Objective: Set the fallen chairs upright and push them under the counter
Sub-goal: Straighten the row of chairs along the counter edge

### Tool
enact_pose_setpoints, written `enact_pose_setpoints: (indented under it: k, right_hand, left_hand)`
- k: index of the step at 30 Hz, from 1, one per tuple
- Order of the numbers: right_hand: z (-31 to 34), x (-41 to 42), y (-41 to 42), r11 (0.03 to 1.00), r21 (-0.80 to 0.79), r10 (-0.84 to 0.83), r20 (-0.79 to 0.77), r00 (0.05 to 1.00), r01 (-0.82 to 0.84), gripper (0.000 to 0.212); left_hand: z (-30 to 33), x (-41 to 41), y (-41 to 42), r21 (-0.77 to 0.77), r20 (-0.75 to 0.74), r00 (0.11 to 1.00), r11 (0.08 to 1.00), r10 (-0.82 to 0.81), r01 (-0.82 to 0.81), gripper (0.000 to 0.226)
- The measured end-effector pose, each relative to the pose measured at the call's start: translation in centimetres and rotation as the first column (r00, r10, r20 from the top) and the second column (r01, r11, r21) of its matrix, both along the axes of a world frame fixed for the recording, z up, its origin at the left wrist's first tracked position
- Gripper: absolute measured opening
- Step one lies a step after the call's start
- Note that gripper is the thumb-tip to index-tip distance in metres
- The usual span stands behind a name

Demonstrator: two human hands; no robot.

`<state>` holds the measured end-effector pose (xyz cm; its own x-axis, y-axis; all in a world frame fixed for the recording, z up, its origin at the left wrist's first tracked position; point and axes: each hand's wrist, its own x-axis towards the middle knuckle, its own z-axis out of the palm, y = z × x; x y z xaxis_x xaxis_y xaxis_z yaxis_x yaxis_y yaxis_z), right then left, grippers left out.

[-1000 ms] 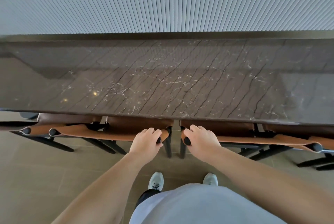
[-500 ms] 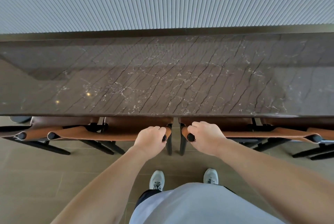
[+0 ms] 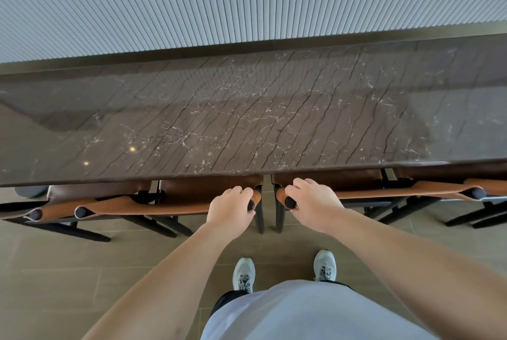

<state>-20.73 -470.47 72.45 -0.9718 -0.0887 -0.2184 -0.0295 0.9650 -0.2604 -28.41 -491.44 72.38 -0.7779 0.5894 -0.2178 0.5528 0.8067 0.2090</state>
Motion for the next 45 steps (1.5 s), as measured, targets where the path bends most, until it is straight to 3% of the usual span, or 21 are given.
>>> enact_pose_setpoints:
  k: [7, 11, 15, 19, 21, 24, 32, 36, 45]
  right_hand:
    - [0.1, 0.1, 0.6, 0.992, -0.114, -0.046, 0.062, 0.997, 0.053, 0.026]
    - [0.5, -0.3, 1.2, 0.925, -0.316, -0.17, 0.155, 0.973, 0.212, 0.03]
    - [1.7, -0.5, 1.8, 0.729, -0.548, -0.329, 0.245, 0.912, 0.41, 0.011]
    - [4.3, -0.4, 3.8, 0.38, -0.754, -0.409, 0.383, 0.828, 0.536, 0.005]
    - [5.4, 0.0, 5.4, 0.278, -0.784, -0.42, 0.42, 0.805, 0.555, 0.008]
    - [6.5, 0.9, 7.9, 0.171, -0.817, -0.42, 0.446, 0.791, 0.551, 0.011]
    - [6.6, 3.8, 13.5, 0.048, -0.816, -0.444, 0.499, 0.744, 0.576, 0.014]
    - [7.2, 5.2, 14.4, -0.006, -0.826, -0.471, 0.5, 0.727, 0.564, 0.015]
    - [9.9, 9.1, 13.6, -0.059, -0.834, -0.532, 0.491, 0.69, 0.548, 0.015]
  left_hand:
    - [0.7, 0.7, -0.7, 0.174, 0.121, 0.99, 0.98, 0.075, -0.095, 0.04]
    - [2.2, 1.1, 0.9, 0.374, 0.362, 0.901, 0.848, 0.239, -0.375, 0.019]
    - [4.3, 1.4, 3.8, 0.444, 0.663, 0.673, 0.551, 0.328, -0.706, 0.015]
    - [5.7, 1.9, 6.7, 0.452, 0.778, 0.56, 0.365, 0.285, -0.814, 0.019]
    - [6.1, 2.6, 8.2, 0.462, 0.8, 0.543, 0.317, 0.256, -0.829, 0.021]
    - [6.6, 3.8, 10.4, 0.478, 0.809, 0.538, 0.267, 0.235, -0.837, 0.018]
    - [6.9, 7.0, 14.0, 0.44, 0.864, 0.456, 0.118, 0.215, -0.89, 0.022]
    - [7.7, 7.8, 14.5, 0.427, 0.872, 0.443, 0.119, 0.208, -0.896, 0.037]
    - [10.8, 9.0, 15.8, 0.478, 0.869, 0.487, 0.107, 0.083, -0.872, 0.038]
